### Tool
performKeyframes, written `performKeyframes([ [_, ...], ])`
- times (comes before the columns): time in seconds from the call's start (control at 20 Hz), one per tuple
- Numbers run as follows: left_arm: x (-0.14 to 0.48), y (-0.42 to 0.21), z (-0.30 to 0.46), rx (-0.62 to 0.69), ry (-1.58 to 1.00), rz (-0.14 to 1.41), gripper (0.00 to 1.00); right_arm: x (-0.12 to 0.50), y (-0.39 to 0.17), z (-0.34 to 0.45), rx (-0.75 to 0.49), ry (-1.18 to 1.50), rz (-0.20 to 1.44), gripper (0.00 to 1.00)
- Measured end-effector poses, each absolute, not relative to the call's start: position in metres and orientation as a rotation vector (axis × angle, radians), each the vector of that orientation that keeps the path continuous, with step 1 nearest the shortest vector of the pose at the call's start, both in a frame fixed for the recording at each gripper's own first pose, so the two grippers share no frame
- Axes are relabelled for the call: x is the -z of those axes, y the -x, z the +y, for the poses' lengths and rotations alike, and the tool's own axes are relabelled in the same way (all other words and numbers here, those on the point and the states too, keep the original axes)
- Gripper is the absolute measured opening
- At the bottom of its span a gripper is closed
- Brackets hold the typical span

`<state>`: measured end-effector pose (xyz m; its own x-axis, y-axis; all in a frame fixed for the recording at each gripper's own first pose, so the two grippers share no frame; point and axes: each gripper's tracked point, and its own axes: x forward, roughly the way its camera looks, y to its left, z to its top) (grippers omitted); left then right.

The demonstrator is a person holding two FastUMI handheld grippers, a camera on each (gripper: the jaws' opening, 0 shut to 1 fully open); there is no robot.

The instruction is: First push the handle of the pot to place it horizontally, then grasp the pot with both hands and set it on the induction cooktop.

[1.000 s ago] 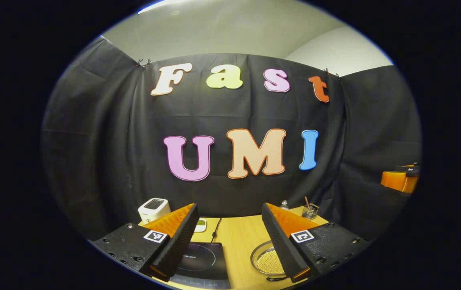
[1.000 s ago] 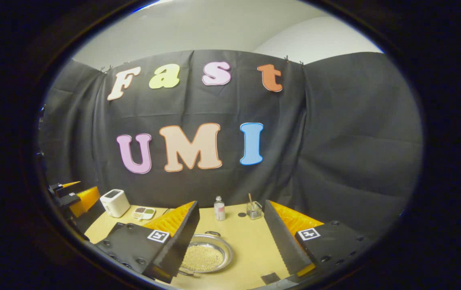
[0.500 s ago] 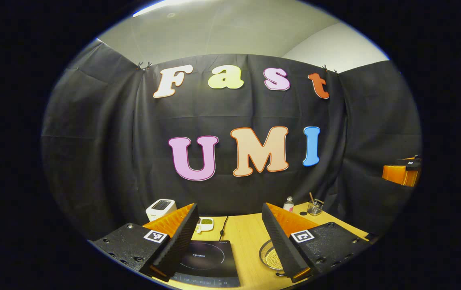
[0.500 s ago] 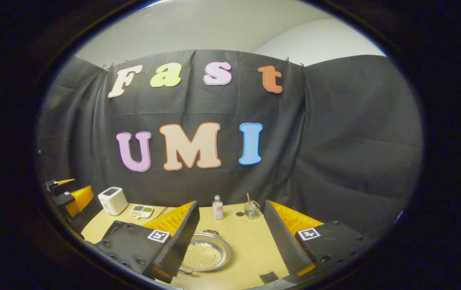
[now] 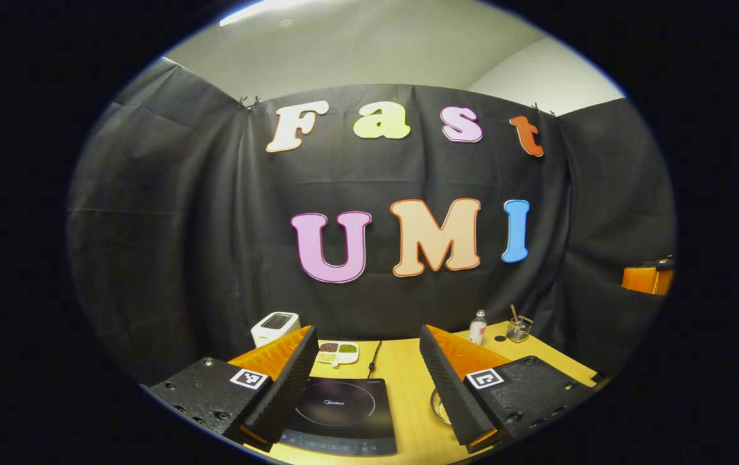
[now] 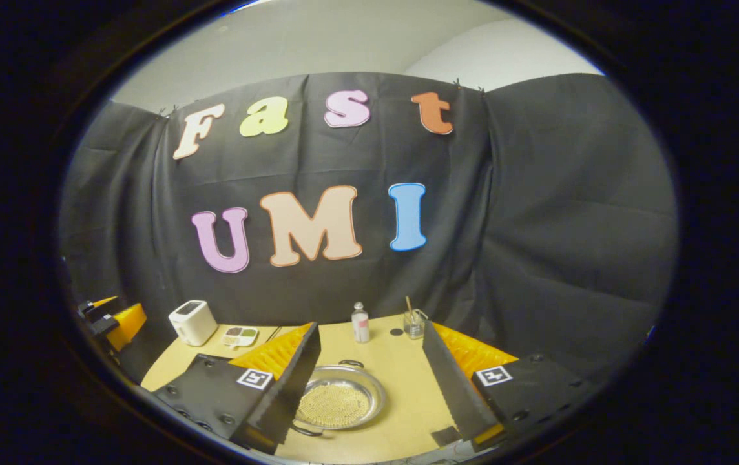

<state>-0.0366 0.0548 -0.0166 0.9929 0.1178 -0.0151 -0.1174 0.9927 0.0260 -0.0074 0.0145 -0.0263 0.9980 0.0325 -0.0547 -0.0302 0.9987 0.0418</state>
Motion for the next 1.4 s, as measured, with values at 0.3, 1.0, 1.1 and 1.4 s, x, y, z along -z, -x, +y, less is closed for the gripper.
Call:
performKeyframes([
  [0.3,0.017,0.046,0.075,-0.178,-0.048,0.016,0.96,0.038,-0.005,0.037,-0.088,-0.058,0.067,0.53],
  [1.0,0.038,0.048,0.098,-0.21,-0.043,0.07,0.96,0.139,-0.021,0.052,-0.108,-0.09,0.292,0.02],
  [1.1,0.039,0.049,0.101,-0.208,-0.044,0.068,0.96,0.167,-0.019,0.052,-0.102,-0.091,0.358,0.02],
  [1.4,0.05,0.05,0.112,-0.231,-0.041,0.085,0.96,0.248,-0.012,0.052,-0.084,-0.067,0.568,0.02],
])
